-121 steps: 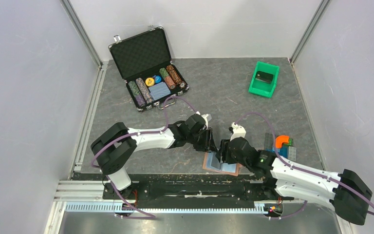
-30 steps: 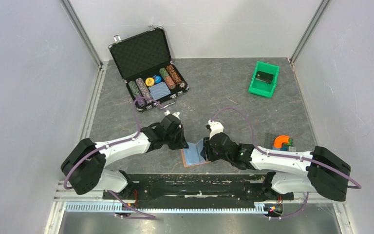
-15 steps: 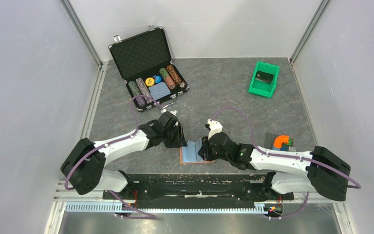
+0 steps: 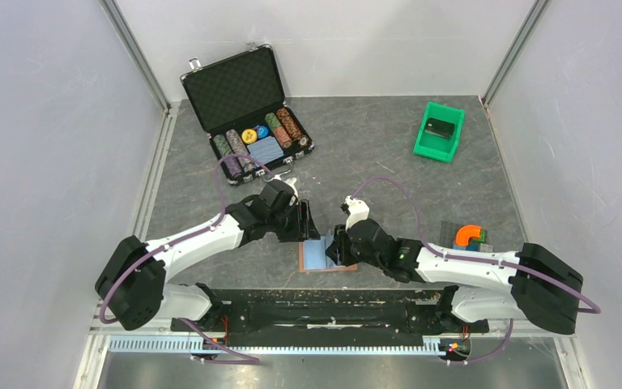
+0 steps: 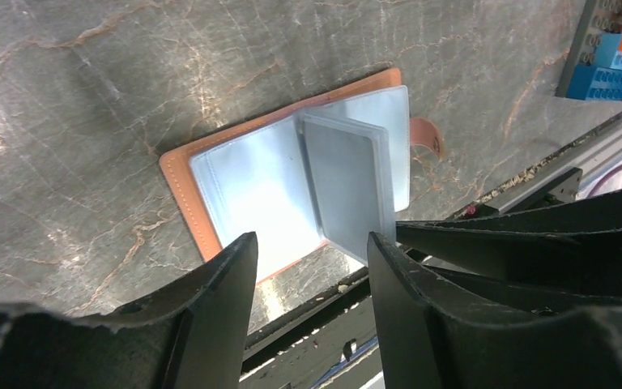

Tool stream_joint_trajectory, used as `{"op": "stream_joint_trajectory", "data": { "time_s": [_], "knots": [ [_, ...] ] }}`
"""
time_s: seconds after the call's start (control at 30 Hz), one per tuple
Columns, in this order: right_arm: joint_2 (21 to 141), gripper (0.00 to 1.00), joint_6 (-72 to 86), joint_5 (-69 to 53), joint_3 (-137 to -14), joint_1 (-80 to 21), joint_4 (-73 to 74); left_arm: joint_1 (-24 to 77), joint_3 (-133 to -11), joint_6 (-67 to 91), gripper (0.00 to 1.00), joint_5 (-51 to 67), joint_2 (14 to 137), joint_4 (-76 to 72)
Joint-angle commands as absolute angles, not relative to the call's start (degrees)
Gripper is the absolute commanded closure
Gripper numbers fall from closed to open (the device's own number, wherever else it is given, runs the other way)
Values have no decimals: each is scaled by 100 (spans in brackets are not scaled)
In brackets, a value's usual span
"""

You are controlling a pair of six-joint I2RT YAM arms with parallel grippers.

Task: Take the credit cards out of the card holder
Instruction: Remove the credit card from the card holder.

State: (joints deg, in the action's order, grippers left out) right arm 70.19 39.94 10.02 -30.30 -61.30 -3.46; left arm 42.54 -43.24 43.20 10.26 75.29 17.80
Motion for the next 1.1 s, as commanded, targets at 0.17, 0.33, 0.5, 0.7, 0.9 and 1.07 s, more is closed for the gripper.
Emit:
{"op": "stream_joint_trajectory", "data": {
  "time_s": [0.17, 0.33, 0.5, 0.7, 0.9, 1.07],
  "knots": [
    [6855, 84, 4074, 1053, -2931, -6155, -755, 4257, -4338, 4394, 40, 1464, 7540, 1320],
    [6901, 93, 4080, 1070, -2909, -6153, -754, 4257, -4277, 4395, 40, 1480, 7636, 1229],
    [6940, 91, 4077, 1193, -2936, -6152, -567, 4256, -4232, 4403, 41, 1538, 7736, 1160],
    [6864, 82, 4093, 1261, -2896, -6152, -552, 4255, -4225, 4387, 41, 1547, 7811, 1136],
    [6915, 82, 4088, 1224, -2903, -6152, -517, 4263, -4266, 4385, 40, 1646, 7957, 983],
    [6918, 77, 4074, 1214, -2905, -6154, -479, 4263, -4355, 4360, 39, 1726, 8145, 916]
  ]
}}
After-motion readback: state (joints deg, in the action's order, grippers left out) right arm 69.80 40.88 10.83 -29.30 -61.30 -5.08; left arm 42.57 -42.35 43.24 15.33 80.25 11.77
